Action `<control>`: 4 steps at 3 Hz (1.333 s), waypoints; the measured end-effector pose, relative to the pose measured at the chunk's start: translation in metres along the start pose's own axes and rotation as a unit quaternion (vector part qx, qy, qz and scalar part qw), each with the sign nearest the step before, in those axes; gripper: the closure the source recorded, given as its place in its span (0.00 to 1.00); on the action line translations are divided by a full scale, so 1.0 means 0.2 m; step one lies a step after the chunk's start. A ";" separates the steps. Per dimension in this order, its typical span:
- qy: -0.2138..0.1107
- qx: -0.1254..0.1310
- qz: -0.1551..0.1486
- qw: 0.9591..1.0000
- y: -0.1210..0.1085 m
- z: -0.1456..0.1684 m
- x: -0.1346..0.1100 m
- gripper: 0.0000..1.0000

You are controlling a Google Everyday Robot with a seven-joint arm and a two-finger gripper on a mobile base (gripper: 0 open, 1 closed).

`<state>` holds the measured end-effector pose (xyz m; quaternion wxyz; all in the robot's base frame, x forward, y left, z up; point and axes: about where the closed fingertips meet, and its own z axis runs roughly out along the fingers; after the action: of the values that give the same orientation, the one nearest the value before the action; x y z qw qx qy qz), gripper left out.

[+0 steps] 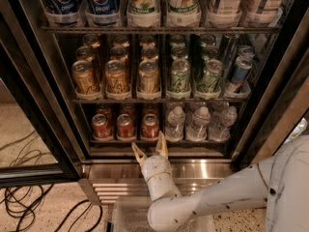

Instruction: Pick coke can from bottom shelf of fridge

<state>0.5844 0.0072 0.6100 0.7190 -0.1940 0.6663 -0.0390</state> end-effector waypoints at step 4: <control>-0.013 0.021 0.051 0.998 -0.06 0.21 0.07 0.38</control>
Offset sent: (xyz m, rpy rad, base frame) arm 0.0382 -0.0057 -0.0074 0.0975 -0.0105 -0.0083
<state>0.6290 0.0016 0.6030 0.7327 -0.1453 0.6647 -0.0135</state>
